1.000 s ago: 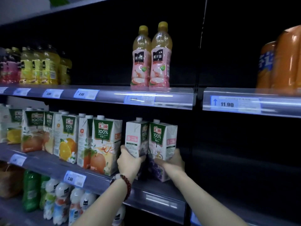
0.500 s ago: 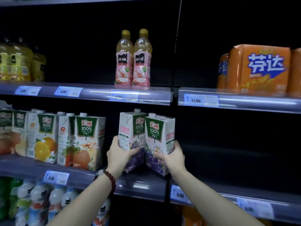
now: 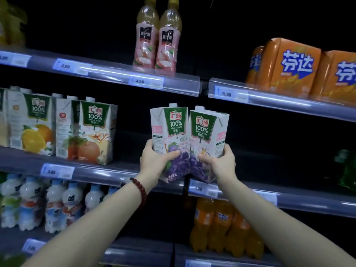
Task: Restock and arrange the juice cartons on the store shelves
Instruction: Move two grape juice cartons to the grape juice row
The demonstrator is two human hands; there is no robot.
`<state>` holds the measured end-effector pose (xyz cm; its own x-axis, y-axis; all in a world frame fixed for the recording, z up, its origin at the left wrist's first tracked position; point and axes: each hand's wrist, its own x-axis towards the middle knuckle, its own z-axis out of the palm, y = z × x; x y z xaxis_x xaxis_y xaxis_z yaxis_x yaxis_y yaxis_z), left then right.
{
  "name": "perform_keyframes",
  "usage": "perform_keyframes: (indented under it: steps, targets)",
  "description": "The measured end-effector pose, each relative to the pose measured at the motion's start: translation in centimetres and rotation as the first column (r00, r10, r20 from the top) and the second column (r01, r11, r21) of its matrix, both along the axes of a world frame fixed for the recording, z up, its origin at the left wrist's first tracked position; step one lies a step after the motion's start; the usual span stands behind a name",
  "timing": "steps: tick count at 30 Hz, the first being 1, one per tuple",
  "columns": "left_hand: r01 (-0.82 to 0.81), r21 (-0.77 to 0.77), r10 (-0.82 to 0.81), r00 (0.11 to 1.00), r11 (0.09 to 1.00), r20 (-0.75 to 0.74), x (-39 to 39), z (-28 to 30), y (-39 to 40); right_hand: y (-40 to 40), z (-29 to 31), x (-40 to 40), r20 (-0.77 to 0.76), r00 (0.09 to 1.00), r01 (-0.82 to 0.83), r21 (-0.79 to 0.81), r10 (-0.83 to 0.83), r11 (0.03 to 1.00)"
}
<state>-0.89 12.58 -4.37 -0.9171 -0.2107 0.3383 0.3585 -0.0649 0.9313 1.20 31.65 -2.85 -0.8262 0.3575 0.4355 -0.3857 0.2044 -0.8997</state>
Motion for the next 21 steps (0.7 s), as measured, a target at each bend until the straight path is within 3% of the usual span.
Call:
perform_keyframes:
  steps: [10, 21]
  targets:
    - [0.215, -0.007, -0.215, 0.977, 0.977, 0.015, 6.5, 0.4, 7.6, 7.4, -0.9, 7.1, 0.002, 0.998, 0.061, -0.077, -0.061, 0.995]
    - [0.412, 0.042, -0.412, 0.911, 0.91, -0.007, 15.4, -0.4, 24.9, 25.5, -1.8, 20.1, 0.054, 0.991, 0.128, -0.191, -0.119, 0.973]
